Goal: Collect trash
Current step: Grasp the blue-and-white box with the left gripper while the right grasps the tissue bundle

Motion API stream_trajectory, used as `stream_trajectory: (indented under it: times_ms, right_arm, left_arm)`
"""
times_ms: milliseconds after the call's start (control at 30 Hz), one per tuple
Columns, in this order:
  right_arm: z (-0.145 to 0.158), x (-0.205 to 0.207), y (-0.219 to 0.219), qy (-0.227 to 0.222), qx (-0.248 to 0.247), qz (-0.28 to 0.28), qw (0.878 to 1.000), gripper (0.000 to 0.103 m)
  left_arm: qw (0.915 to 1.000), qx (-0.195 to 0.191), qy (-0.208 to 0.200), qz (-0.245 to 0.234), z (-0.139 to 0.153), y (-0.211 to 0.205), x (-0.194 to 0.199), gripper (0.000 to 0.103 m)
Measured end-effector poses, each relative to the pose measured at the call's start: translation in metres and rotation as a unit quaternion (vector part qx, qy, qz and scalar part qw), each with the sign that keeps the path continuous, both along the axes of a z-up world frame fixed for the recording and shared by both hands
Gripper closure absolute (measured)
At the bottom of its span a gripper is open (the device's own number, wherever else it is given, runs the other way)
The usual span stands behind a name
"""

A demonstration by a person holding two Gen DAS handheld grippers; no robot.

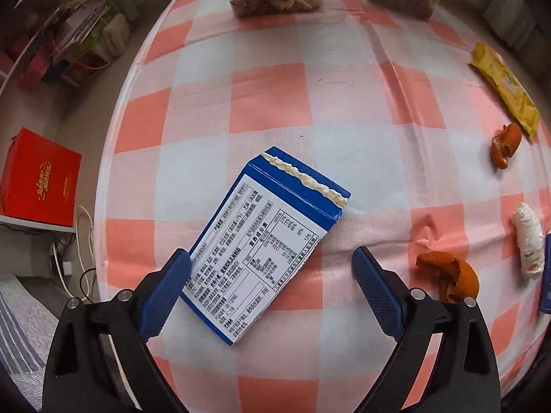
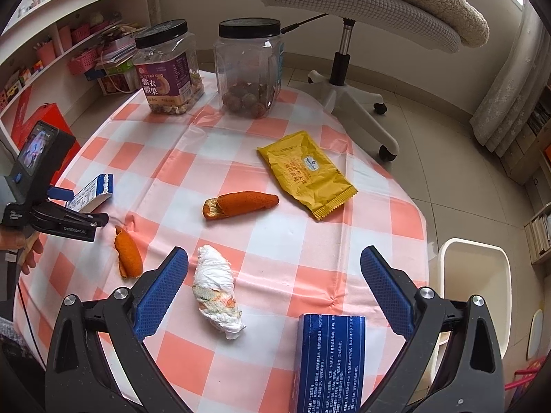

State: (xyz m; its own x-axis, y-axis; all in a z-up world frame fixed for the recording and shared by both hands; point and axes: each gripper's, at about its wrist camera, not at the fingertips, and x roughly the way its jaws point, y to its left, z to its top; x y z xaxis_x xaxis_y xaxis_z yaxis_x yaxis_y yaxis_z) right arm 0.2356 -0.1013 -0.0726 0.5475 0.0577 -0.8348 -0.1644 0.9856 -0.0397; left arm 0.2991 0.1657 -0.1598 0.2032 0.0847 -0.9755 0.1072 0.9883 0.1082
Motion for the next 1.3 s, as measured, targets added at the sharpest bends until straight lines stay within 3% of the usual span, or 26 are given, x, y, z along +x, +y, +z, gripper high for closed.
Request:
stream_trajectory:
  times_ms: [67,100,133,267,433,567,600,633,767,800,833,900,967,1067,1233,1300]
  right_arm:
    - [-0.007,0.003,0.005,0.020,0.007,0.015,1.000,0.007]
    - [-0.012,0.003,0.008,0.030,0.012,0.022,0.999,0.007]
    - [-0.016,0.005,0.011,0.042,0.018,0.029,0.999,0.007]
    - [-0.031,0.005,0.029,0.064,0.015,0.058,0.996,0.007]
    - [-0.054,0.008,0.041,0.099,0.007,0.072,0.992,0.012]
    - [-0.073,0.010,0.046,0.129,0.006,0.079,0.988,0.028]
    - [-0.077,0.010,0.047,0.135,0.006,0.081,0.988,0.038]
    - [-0.079,0.010,0.047,0.140,0.006,0.082,0.987,0.051]
    - [-0.080,0.009,0.047,0.132,-0.002,0.079,0.988,0.066]
    - [-0.079,0.009,0.045,0.132,0.005,0.077,0.988,0.067]
    - [-0.077,0.010,0.043,0.131,0.011,0.075,0.989,0.067]
    - [-0.071,0.008,0.041,0.122,0.016,0.073,0.990,0.067]
    - [-0.062,0.006,0.038,0.109,0.023,0.075,0.991,0.067]
    - [-0.046,0.003,0.034,0.092,0.038,0.075,0.992,0.067]
    - [-0.026,0.005,0.023,0.083,0.070,0.076,0.991,0.067]
    - [-0.021,0.005,0.023,0.079,0.075,0.078,0.991,0.067]
  left_arm:
    - [0.9998,-0.015,-0.004,0.012,0.001,0.010,0.002,0.031]
    - [0.9996,-0.024,-0.009,0.016,0.003,0.009,0.003,0.052]
    - [0.9991,-0.037,-0.013,0.018,0.008,0.009,0.000,0.065]
    - [0.9986,-0.031,-0.040,0.016,0.026,-0.003,-0.016,0.081]
    - [0.9937,-0.077,-0.075,0.033,0.057,-0.008,-0.034,0.090]
    - [0.9876,-0.129,-0.067,0.058,0.073,-0.005,-0.052,0.090]
    - [0.9868,-0.137,-0.058,0.065,0.073,-0.005,-0.057,0.090]
    - [0.9870,-0.136,-0.048,0.072,0.073,-0.005,-0.063,0.090]
    - [0.9921,-0.092,-0.025,0.082,0.054,-0.004,-0.069,0.088]
    - [0.9919,-0.093,-0.024,0.083,0.049,-0.001,-0.067,0.076]
    - [0.9918,-0.093,-0.025,0.083,0.047,0.000,-0.063,0.048]
    - [0.9950,-0.066,-0.033,0.067,0.047,-0.005,-0.056,0.021]
    - [0.9982,-0.023,-0.043,0.034,0.048,-0.016,-0.047,0.021]
    - [0.9988,0.011,-0.030,-0.038,0.042,-0.035,-0.031,0.021]
    - [0.9891,0.066,0.024,-0.130,0.013,-0.056,-0.002,0.021]
    - [0.9846,0.085,0.044,-0.146,-0.002,-0.056,0.010,0.020]
